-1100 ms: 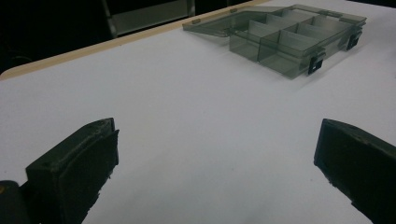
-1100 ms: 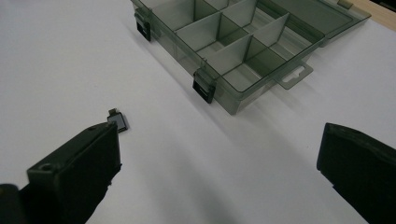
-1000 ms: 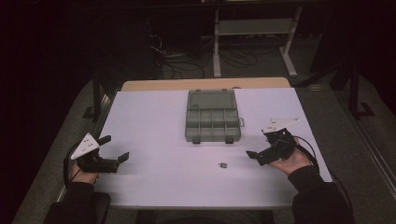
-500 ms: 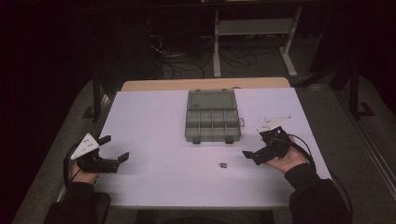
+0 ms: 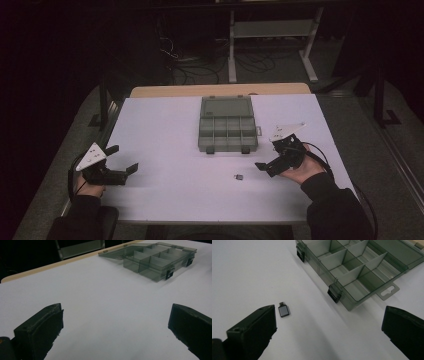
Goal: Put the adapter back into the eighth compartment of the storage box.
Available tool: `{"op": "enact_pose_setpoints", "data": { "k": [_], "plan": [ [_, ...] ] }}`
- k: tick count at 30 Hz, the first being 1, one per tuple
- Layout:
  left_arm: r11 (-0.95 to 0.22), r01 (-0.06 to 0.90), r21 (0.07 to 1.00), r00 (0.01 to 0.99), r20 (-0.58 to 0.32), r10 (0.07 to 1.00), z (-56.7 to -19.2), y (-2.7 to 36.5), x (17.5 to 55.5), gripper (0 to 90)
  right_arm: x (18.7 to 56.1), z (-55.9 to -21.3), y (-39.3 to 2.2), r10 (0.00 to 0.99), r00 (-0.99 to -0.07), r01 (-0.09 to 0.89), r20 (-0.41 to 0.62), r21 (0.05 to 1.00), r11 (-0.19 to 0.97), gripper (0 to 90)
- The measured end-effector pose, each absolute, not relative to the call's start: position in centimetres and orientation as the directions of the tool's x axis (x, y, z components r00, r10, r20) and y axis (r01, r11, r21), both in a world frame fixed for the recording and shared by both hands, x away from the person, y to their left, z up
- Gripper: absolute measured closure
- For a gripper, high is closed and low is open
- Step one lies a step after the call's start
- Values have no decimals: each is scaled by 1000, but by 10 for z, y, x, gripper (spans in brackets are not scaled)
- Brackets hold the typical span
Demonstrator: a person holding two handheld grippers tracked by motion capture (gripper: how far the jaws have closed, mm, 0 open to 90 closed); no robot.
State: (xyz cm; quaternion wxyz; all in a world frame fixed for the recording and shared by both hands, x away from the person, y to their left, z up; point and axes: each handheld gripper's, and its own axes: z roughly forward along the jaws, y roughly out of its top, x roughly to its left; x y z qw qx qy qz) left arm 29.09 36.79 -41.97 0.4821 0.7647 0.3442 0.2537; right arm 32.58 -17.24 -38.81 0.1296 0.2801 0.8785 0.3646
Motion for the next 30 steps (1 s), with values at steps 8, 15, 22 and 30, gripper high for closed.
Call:
{"op": "enact_pose_setpoints", "data": {
  "k": [8,15,22,30],
  "plan": [
    [-297,283,912,636,54,770,-420,368,291,0,328,-390,-162,565,-825,394,-20,696,599,0],
    [-297,282,912,635,54,770,-420,368,291,0,331,-392,-156,553,-833,395,-13,686,611,0],
    [-297,282,912,635,54,770,-420,368,291,0,332,-395,-148,537,-844,390,-17,668,634,0],
    [-295,283,912,634,53,771,-420,368,291,0,332,-398,-141,521,-853,381,-20,658,649,0]
  ]
}}
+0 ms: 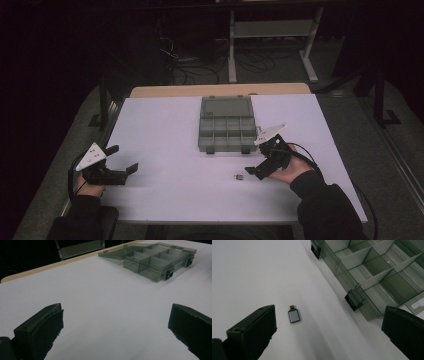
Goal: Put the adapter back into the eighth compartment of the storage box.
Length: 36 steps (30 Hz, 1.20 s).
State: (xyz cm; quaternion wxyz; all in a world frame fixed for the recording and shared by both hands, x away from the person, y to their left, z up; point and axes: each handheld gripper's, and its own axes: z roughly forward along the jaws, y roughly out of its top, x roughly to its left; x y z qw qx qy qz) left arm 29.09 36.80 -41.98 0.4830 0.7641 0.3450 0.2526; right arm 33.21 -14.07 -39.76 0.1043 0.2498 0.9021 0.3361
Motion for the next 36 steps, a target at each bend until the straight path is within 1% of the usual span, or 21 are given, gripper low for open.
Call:
{"op": "enact_pose_setpoints", "data": {
  "k": [36],
  "plan": [
    [-293,283,913,635,51,771,-420,368,291,0,335,-414,-116,455,-890,355,-15,603,714,0]
  ]
}}
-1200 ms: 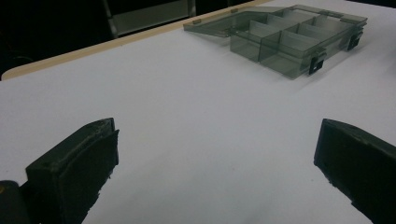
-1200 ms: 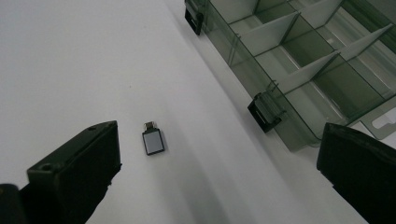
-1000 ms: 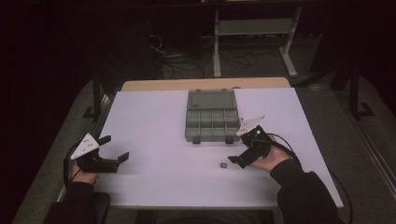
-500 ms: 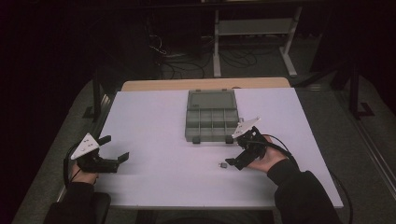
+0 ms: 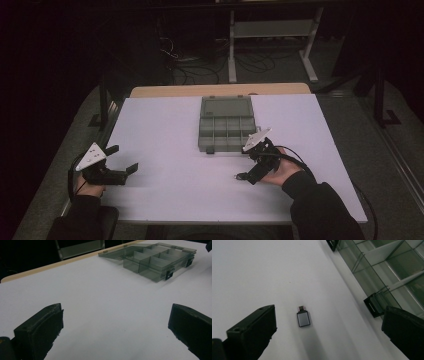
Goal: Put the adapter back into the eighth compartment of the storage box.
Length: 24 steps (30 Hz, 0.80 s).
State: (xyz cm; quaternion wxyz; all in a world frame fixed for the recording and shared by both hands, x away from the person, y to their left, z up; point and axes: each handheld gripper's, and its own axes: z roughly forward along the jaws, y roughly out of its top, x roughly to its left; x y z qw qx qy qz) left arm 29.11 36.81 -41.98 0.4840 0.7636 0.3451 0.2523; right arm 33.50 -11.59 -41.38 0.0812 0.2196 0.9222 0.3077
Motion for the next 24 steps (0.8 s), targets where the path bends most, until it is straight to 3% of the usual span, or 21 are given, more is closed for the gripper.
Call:
{"op": "enact_pose_setpoints", "data": {
  "k": [24],
  "plan": [
    [-297,282,912,637,53,769,-420,368,291,0,335,-426,-102,407,-913,337,1,565,753,0]
  ]
}}
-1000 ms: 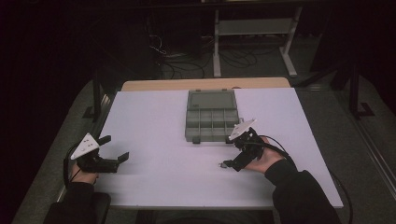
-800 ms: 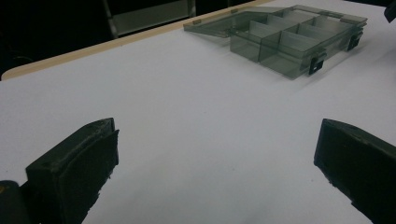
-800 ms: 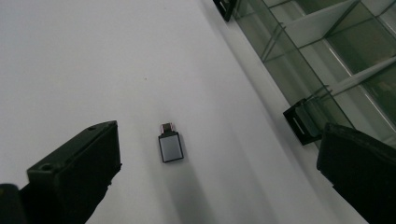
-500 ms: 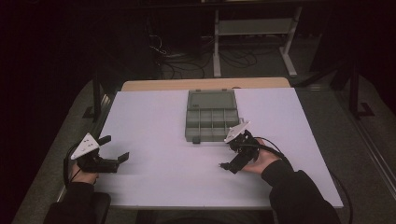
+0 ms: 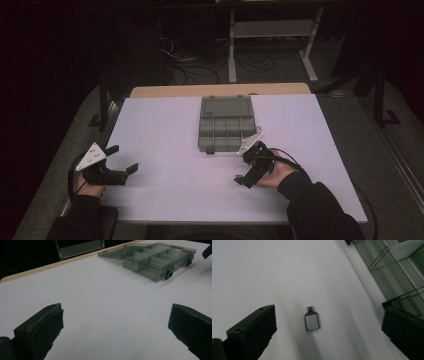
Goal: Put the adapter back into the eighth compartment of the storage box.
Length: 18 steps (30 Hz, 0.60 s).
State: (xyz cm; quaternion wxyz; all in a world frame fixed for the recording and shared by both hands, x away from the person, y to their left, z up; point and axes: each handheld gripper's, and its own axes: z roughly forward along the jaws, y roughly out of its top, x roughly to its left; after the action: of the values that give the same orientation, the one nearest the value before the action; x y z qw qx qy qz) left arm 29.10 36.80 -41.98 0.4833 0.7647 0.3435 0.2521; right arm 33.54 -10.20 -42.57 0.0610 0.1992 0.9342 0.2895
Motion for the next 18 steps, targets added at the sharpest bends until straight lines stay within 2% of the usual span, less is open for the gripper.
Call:
{"op": "enact_pose_setpoints", "data": {
  "k": [6,7,11,18],
  "plan": [
    [-296,283,912,637,52,769,-420,368,291,0,336,-428,-99,383,-924,319,1,556,767,38],
    [-297,283,912,637,53,769,-420,368,291,0,337,-428,-99,374,-927,318,13,552,771,77],
    [-296,283,912,637,52,769,-420,368,291,0,337,-428,-98,358,-934,305,14,554,774,130],
    [-296,283,912,637,52,769,-420,368,291,0,339,-430,-97,333,-943,288,17,542,790,187]
  ]
}}
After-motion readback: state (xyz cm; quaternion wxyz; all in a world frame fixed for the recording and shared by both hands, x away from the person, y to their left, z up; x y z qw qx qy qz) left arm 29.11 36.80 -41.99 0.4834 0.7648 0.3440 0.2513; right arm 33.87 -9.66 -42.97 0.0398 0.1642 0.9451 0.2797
